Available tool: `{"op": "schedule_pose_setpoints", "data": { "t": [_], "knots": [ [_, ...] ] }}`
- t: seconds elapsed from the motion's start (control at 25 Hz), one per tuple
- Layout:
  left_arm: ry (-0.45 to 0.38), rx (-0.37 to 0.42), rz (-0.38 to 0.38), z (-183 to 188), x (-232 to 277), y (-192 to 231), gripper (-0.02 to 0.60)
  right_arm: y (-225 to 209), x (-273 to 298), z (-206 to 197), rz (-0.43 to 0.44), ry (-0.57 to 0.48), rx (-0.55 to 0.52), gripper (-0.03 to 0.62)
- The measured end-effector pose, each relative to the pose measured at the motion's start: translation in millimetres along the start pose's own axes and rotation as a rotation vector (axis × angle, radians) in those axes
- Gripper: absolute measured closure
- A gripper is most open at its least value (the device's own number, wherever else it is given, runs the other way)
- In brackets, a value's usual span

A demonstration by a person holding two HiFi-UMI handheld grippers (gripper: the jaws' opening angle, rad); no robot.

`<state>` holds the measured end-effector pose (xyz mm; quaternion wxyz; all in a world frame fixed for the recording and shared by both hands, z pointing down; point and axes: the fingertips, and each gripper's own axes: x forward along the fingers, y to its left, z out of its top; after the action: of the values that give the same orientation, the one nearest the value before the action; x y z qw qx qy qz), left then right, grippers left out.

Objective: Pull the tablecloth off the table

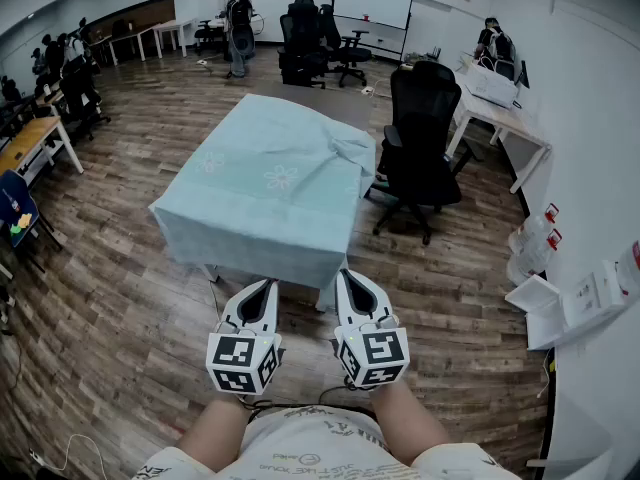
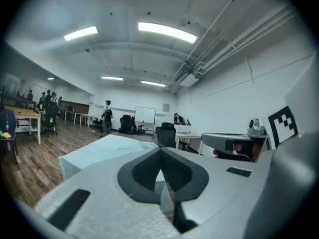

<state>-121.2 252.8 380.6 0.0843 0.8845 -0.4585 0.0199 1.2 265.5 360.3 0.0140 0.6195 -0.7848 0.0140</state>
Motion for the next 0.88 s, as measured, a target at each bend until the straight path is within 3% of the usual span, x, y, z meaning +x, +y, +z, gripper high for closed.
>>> {"op": "schedule_pose_setpoints", "data": {
  "t": [0.44,0.88],
  "knots": [
    [0.038,-0.04,-0.013,-16,5,41,0.571,18,26,-11,-0.037,0.009,0.02,0.579],
    [0.063,-0.057,0.019,-28,32,66,0.571,-7,61,-30,-0.046,0.045,0.012,0.579]
  ]
}}
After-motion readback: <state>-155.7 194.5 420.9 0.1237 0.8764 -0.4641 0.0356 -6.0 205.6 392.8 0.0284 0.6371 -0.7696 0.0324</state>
